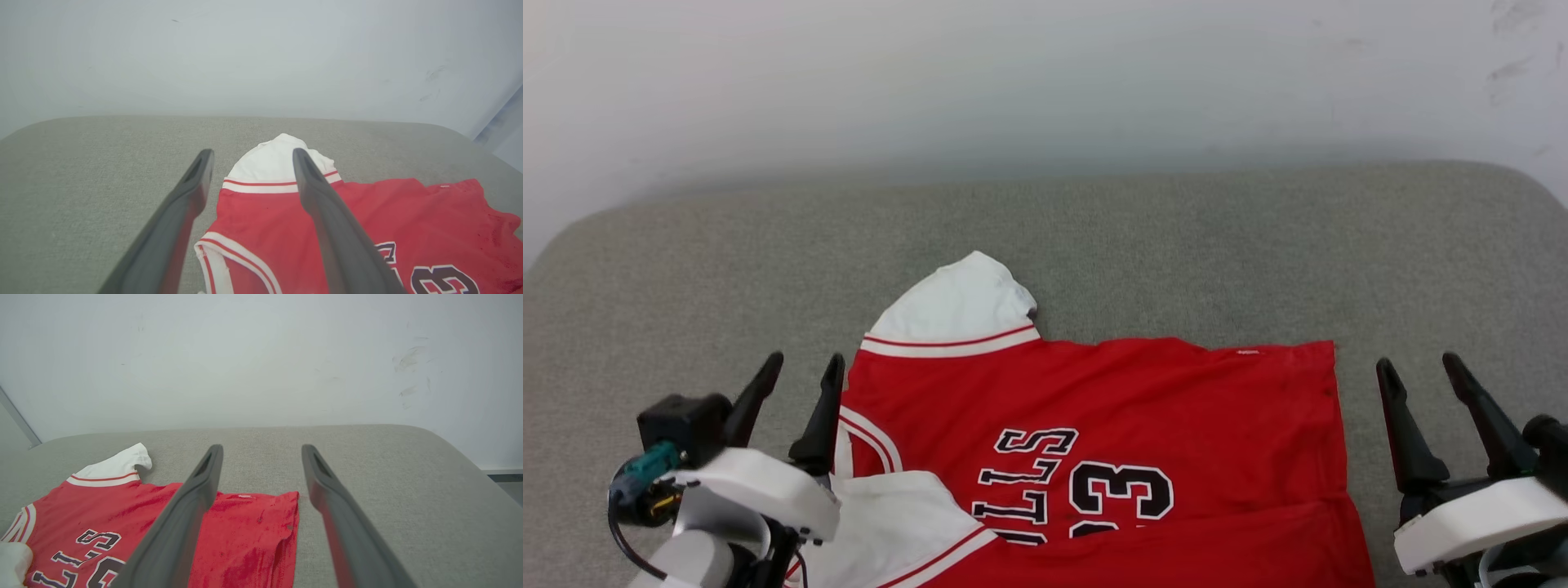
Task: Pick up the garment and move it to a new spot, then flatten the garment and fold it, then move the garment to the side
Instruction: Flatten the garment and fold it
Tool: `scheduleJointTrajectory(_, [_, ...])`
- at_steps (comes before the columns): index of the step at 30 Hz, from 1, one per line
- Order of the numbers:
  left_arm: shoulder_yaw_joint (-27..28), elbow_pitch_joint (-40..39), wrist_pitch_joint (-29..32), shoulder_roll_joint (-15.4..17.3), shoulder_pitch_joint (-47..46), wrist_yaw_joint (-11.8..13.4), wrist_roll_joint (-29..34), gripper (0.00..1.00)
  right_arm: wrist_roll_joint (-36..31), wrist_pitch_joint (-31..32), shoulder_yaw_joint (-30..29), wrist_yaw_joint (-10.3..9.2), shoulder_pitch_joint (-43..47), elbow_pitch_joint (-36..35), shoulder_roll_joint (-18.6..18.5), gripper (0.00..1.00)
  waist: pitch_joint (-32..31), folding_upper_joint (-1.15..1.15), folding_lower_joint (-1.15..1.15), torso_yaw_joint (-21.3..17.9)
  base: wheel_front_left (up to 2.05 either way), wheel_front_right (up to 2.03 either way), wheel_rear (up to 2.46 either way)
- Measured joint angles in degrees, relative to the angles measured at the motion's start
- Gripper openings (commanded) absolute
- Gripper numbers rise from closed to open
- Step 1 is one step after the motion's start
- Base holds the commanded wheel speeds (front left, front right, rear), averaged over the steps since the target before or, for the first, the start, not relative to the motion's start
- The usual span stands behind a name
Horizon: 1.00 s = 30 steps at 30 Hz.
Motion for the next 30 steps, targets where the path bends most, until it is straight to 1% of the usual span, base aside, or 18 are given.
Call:
scheduleJointTrajectory(5, [0.16, 1.88, 0.25, -0.49, -7.33, -1.83, 0.36, 1.00, -0.85, 0.54, -0.36, 0.00, -3.77, -2.15, 0.83, 1.00, 4.69, 0.00, 0.01, -0.93, 0.00, 0.00, 0.00])
scheduleJointTrajectory(11, [0.07, 6.66, 4.47, -0.13, -19.02, -6.67, -0.99, 1.00, -1.58, 0.63, 0.10, 0.00, -7.15, -2.61, 2.18, 1.00, 10.14, 0.00, 0.01, -2.69, 0.00, 0.00, 0.00])
scheduleJointTrajectory(15, [-0.73, 11.36, 9.77, 0.54, -26.50, -10.09, -3.03, 1.00, -1.77, 0.01, 0.38, 0.00, -8.68, -2.05, 2.94, 1.00, 12.65, 0.00, 0.01, -4.63, 0.00, 0.00, 0.00])
scheduleJointTrajectory(17, [-1.62, 14.22, 14.41, 1.11, -29.74, -11.34, -4.49, 1.00, -1.76, -0.30, 0.65, 0.00, -8.99, -1.46, 3.32, 1.00, 13.61, 0.00, 0.02, -5.78, 0.00, 0.00, 0.00])
scheduleJointTrajectory(20, [-3.54, 17.94, 23.12, 2.15, -34.07, -12.62, -7.33, 1.00, -1.76, -0.92, 0.87, 0.00, -9.56, -0.76, 3.81, 1.00, 15.11, 0.00, 0.02, -7.35, 0.00, 0.00, 0.00])
scheduleJointTrajectory(26, [-6.24, 22.46, 37.85, 4.79, -41.91, -13.43, -12.10, 1.00, -1.53, -1.93, 1.56, 0.00, -10.18, 0.70, 4.49, 1.00, 18.28, 0.00, 0.01, -10.13, 0.00, 0.00, 0.00])
scheduleJointTrajectory(30, [-8.02, 24.73, 45.34, 6.03, -45.15, -13.58, -14.37, 1.00, -0.98, -2.88, 2.12, 0.00, -10.83, 1.54, 4.81, 1.00, 20.52, 0.00, 0.01, -11.72, 0.00, 0.00, 0.00])
